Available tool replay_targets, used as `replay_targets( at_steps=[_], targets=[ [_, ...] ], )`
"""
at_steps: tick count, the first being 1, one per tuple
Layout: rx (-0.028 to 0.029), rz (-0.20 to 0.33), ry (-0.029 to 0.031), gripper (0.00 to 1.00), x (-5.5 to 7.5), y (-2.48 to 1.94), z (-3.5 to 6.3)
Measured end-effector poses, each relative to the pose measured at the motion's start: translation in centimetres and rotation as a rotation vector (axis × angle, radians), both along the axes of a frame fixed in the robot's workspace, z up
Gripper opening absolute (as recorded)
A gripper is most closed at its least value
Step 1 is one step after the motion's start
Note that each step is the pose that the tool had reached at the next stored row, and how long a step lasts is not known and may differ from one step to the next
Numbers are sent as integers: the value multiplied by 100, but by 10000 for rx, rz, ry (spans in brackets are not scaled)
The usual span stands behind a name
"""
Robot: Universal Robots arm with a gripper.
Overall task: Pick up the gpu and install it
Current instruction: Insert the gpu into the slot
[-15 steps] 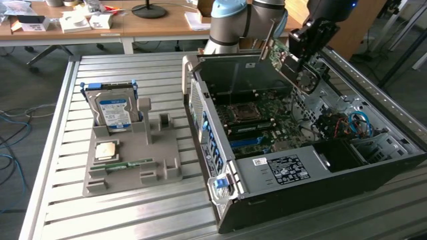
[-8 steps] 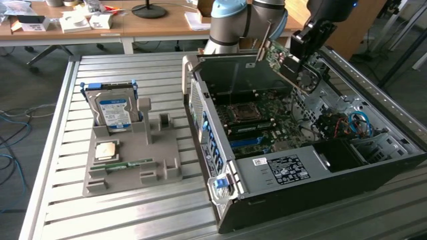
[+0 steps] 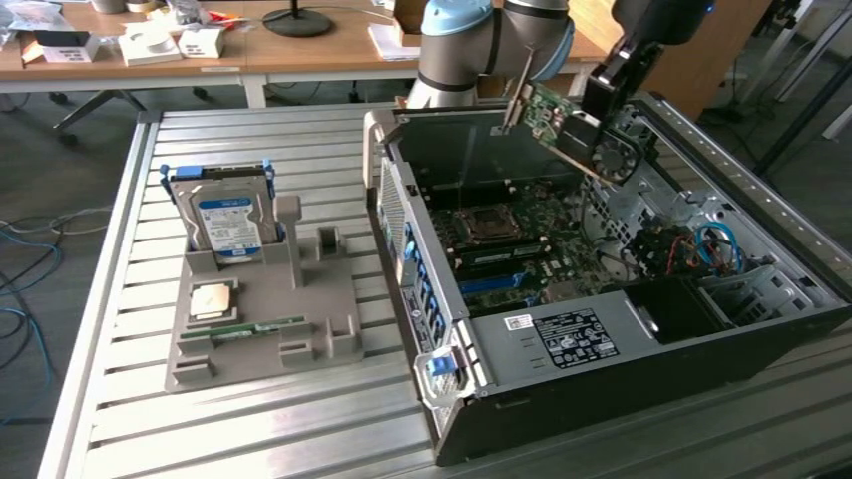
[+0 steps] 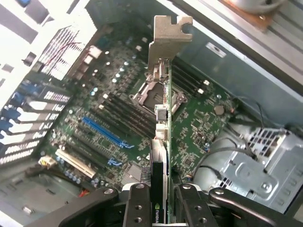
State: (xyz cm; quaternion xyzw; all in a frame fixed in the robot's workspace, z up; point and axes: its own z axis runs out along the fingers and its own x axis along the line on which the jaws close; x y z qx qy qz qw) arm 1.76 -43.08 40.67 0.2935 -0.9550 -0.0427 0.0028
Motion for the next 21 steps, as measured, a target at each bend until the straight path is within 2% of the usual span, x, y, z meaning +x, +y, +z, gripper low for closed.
replay_targets(
  at_steps=[21],
  targets=[
    [-1, 3815, 0, 26, 0, 0, -32]
  ],
)
